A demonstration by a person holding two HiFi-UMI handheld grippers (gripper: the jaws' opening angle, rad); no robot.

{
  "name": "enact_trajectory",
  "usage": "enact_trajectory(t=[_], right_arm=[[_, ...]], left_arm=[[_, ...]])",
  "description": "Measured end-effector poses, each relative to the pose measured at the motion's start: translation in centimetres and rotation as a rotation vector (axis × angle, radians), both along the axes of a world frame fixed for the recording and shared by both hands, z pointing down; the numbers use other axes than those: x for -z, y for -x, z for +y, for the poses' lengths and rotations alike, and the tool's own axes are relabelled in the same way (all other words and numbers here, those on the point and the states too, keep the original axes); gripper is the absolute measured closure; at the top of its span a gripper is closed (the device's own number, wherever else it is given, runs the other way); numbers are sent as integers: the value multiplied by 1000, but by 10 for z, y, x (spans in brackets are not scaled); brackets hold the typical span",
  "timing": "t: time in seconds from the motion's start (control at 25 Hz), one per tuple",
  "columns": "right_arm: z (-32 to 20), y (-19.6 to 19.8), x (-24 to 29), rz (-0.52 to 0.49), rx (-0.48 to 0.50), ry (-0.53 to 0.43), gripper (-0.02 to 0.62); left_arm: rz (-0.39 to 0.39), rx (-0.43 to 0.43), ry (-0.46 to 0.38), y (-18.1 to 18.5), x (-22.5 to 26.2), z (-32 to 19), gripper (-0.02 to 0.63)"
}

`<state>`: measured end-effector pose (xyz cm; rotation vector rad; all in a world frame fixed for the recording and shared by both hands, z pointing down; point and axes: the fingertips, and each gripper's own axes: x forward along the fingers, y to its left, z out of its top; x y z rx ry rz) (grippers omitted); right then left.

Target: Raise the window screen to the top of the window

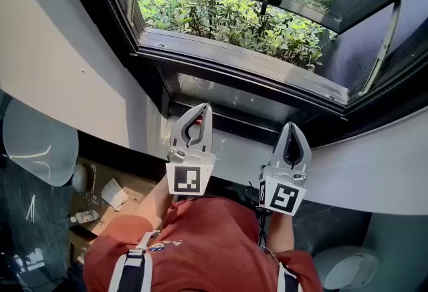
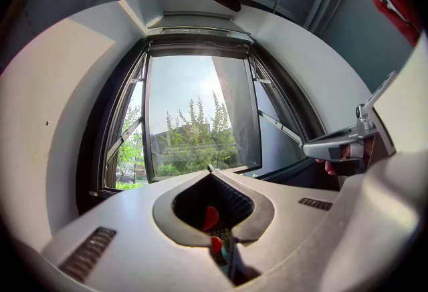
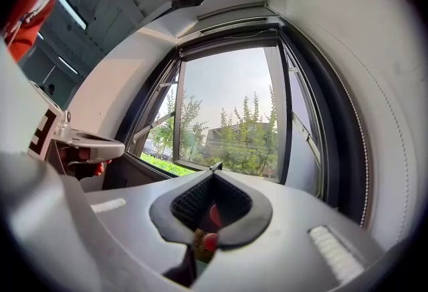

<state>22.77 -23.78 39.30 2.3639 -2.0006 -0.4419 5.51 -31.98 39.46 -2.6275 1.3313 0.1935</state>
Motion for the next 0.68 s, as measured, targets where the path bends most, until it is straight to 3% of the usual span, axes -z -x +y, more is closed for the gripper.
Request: enact_trajectory(t=[0.68], right_arm=[[-4, -7, 7, 30, 1, -10, 586]], left_arm=[[-16, -16, -24, -12, 6, -2, 601]])
